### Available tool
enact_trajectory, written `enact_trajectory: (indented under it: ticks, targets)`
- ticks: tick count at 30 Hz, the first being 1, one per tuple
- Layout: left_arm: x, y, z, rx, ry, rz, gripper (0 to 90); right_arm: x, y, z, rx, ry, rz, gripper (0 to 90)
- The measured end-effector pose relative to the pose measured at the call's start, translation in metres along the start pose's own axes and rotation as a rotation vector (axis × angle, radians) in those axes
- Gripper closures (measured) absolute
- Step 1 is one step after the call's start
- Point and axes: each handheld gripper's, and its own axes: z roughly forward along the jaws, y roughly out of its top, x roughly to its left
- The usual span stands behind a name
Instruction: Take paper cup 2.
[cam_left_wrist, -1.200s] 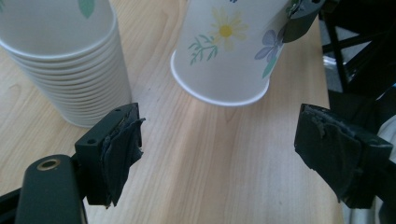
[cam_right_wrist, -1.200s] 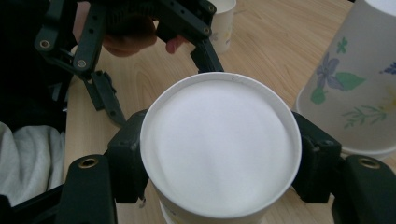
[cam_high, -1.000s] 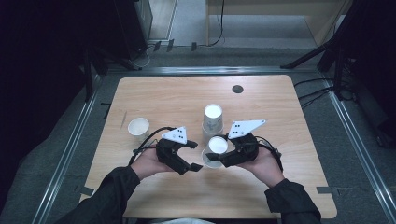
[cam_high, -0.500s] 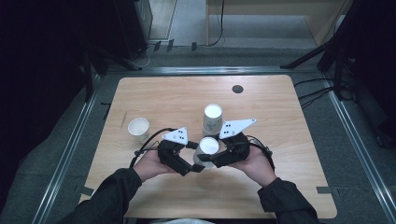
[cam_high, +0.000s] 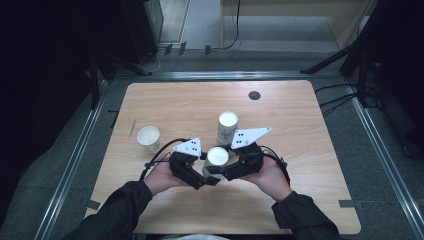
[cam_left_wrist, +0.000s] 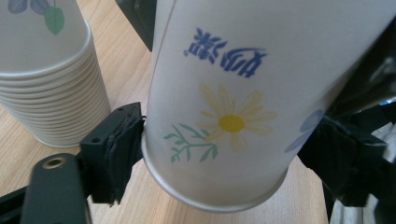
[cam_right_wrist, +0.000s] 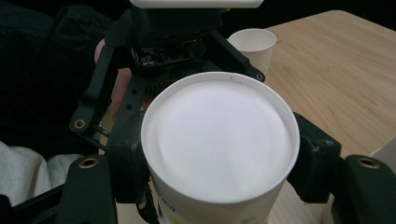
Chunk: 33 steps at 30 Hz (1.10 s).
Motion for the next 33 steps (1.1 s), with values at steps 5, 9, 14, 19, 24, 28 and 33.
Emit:
enact_trajectory:
  ticks: [5,9,14,19,24,28,33]
  targets:
    - [0.0,0.0001,-0.0018,-0.008,0.003,0.004,20.6,-0.0001,0.0001,-0.0012,-0.006,0.001,0.005,33.8]
    - [-0.001,0.0005,-0.0028,-0.007,0.01,0.008,22.3,0.0004,0.0001,-0.0016,-0.012,0.002,-0.001,34.0]
    - [-0.0007,0.0005,-0.0028,0.002,0.009,0.005,23.6,0.0002,-0.0002,-0.0017,-0.008,0.001,-0.001,34.0]
    - [-0.0002,0.0006,-0.0021,0.015,0.002,-0.003,24.3,0.0001,-0.001,-0.0003,0.001,0.003,-0.002,33.7]
    - [-0.0004,0.0008,-0.0018,0.018,-0.005,-0.004,24.4,0.0,-0.0013,0.0002,0.007,0.008,-0.013,28.9]
    - [-0.0005,0.0012,-0.0022,0.027,0.0,0.002,24.4,0.0011,-0.0015,0.0012,0.02,-0.018,-0.022,21.7]
    - [0.0024,0.0021,-0.0078,0.049,0.006,0.005,24.4,0.0006,-0.003,-0.004,0.008,-0.011,-0.011,17.4]
